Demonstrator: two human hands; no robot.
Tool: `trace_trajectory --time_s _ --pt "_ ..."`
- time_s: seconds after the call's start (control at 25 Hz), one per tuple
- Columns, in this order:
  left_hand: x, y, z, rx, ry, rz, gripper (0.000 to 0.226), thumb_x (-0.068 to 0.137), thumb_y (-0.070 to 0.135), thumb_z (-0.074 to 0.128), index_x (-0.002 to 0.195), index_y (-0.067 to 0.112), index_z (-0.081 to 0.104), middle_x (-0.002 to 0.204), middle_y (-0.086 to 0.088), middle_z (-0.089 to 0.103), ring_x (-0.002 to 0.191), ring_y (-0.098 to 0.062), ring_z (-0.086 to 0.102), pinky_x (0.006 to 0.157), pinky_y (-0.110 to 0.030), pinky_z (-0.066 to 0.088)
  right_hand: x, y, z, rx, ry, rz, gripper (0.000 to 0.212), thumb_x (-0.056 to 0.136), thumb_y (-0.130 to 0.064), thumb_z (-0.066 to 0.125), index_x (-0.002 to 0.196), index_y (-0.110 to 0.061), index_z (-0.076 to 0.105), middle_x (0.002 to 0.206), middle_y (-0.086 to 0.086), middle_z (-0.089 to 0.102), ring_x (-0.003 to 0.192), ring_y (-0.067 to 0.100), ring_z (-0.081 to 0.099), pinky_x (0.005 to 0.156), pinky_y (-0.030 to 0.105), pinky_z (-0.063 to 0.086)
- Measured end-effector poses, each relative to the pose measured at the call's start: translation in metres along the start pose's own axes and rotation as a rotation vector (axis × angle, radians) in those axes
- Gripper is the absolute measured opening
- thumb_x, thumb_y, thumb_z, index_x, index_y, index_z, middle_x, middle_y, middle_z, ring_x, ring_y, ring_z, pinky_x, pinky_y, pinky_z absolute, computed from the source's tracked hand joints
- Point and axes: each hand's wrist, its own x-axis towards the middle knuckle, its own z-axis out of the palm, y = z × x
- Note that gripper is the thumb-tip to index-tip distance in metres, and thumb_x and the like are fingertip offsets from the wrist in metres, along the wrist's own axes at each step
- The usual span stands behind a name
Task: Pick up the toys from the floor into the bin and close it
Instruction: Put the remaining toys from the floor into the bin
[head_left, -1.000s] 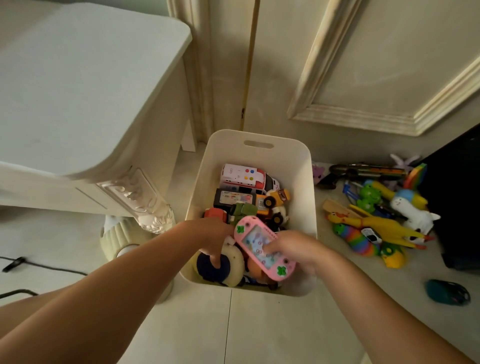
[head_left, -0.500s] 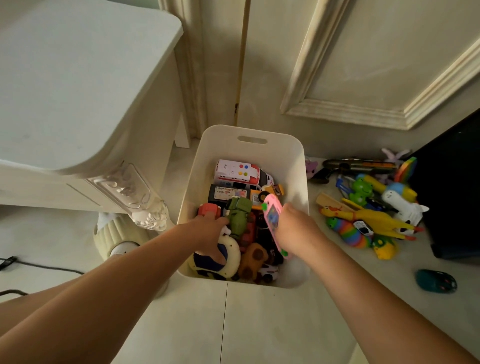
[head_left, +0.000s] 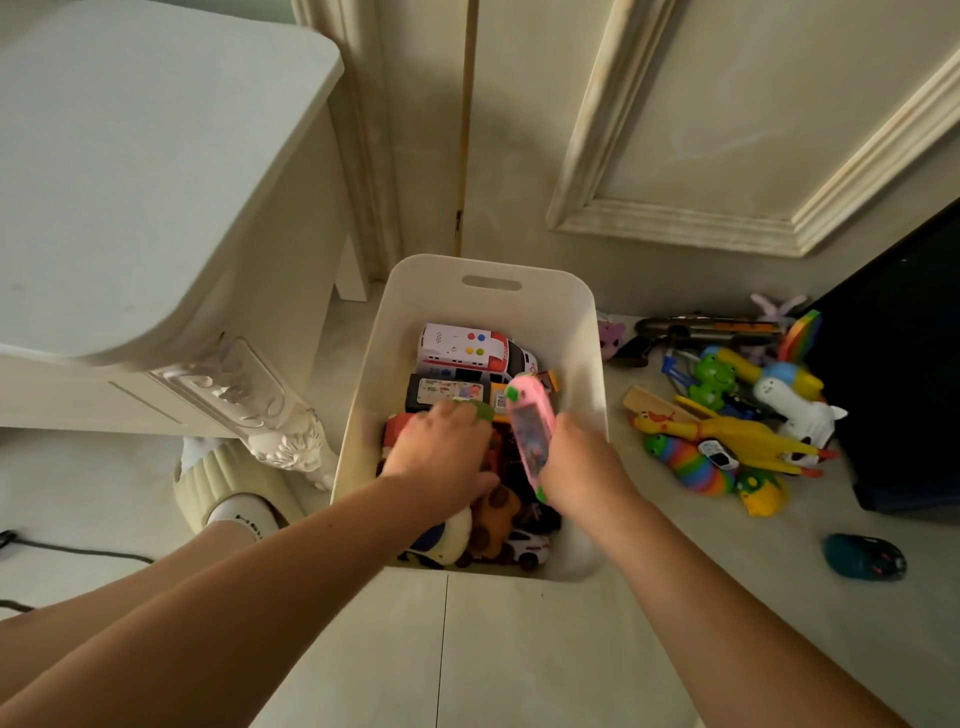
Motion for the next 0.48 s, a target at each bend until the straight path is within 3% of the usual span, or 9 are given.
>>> trace_trajectory --time_s 0.08,0.24,0.36,0.48 --pt "-0.003 0.018 0.010 -0.064 -0.073 0.142 0.041 0.090 0.040 0.056 0.126 0.020 0.053 0.122 -0.002 0.052 0.111 -0.021 0.052 0.087 -0.033 0.046 0.007 -0.002 -0.010 0.131 0.095 0.024 0.035 0.090 -0.008 0.059 0.122 -0.006 0.045 0.122 0.015 0.060 0.103 0.029 0.063 0.058 0.025 0.041" --pt "-0.008 0.026 0.043 0.139 -0.242 0.274 0.051 0.090 0.039 0.054 0.136 0.020 0.042 0.132 -0.004 0.050 0.116 -0.026 0.050 0.096 -0.040 0.039 0.035 -0.003 -0.006 0.446 0.163 0.052 0.027 0.092 -0.008 0.056 0.119 -0.008 0.049 0.122 0.011 0.062 0.106 0.028 0.064 0.053 0.023 0.046" --pt "-0.004 0.020 0.041 0.041 -0.210 0.284 0.038 0.093 0.037 0.048 0.127 0.021 0.051 0.123 -0.003 0.056 0.106 -0.025 0.054 0.088 -0.039 0.041 0.057 -0.031 0.011 0.706 0.021 -0.026 0.016 0.087 -0.007 0.061 0.100 -0.016 0.058 0.115 0.011 0.067 0.096 0.027 0.068 0.068 0.043 0.061" --pt "-0.008 0.018 0.037 -0.017 -0.207 0.277 0.025 0.093 0.028 0.047 0.114 0.016 0.056 0.111 -0.004 0.059 0.092 -0.022 0.054 0.076 -0.036 0.038 0.079 -0.079 0.031 0.613 -0.068 -0.097 0.023 0.087 -0.012 0.062 0.110 -0.012 0.059 0.108 0.007 0.068 0.093 0.026 0.068 0.074 0.046 0.060"
